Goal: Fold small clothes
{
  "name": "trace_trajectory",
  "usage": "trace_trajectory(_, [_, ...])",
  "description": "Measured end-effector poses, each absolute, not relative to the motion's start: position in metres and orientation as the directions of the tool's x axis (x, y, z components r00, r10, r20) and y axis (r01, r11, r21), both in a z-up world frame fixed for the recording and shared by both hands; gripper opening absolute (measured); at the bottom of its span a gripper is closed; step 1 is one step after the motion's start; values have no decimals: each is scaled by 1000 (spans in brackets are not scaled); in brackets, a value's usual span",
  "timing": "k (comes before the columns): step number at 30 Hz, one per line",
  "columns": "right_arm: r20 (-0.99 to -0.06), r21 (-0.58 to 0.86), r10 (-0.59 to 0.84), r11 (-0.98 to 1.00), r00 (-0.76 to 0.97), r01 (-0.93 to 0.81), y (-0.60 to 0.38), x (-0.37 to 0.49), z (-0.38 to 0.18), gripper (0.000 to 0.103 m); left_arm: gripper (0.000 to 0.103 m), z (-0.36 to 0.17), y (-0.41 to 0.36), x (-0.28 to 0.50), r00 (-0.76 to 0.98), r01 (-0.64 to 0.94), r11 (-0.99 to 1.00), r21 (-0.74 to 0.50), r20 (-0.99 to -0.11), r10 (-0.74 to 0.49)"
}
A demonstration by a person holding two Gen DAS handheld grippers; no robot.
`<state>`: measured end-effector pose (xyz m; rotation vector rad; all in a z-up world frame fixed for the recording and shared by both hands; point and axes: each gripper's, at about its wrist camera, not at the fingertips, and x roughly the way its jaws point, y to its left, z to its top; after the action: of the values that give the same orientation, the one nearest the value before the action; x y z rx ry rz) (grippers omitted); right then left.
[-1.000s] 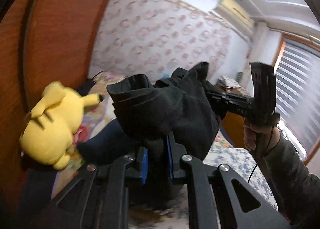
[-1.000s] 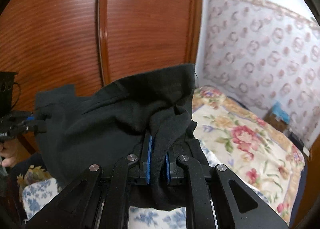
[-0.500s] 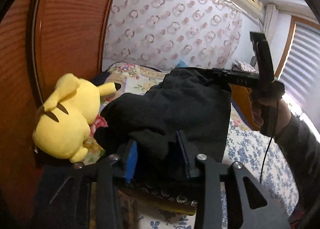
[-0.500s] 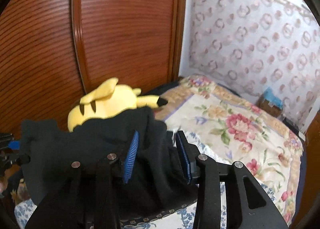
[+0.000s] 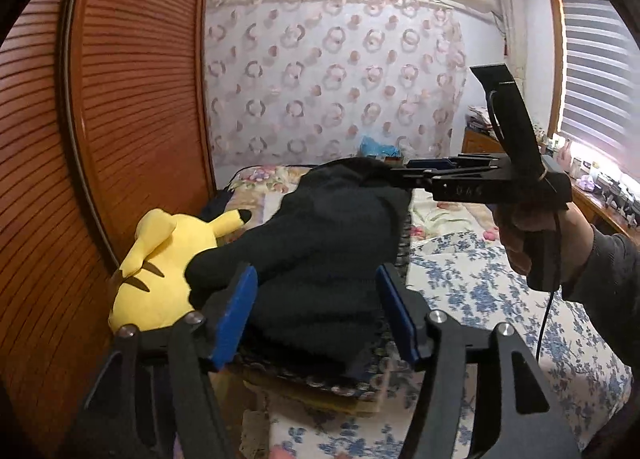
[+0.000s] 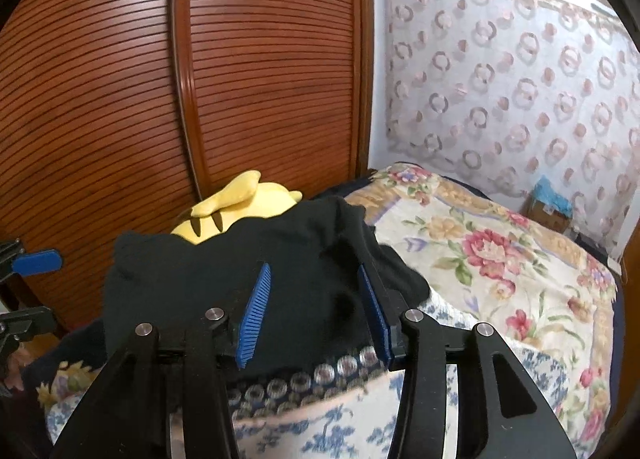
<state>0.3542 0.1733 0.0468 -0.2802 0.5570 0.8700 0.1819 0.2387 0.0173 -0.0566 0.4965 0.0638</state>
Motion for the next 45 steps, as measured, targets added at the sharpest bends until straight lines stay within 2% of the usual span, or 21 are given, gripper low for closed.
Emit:
trace_trajectory(10, [-511,0,604,711,611,-703,69,281,63,51,62,28,171,160,888,-20,1000,-19,-460,9])
trace_trajectory(20, [-440,-12,514,816,736,-578,-37,193,80,75,62,30,99,139,889,7,1000,-30,-457,-20])
trace_trajectory(32, [-373,14,361,923,855,-383,-135,119,88,76,62,42,32,111,900,48,999,-10,-433,-48])
trace_trajectory(45, [-364,26,252,965,897,-260,-183,84,86,76,62,65,6,86,925,58,998,-25,-375,-63])
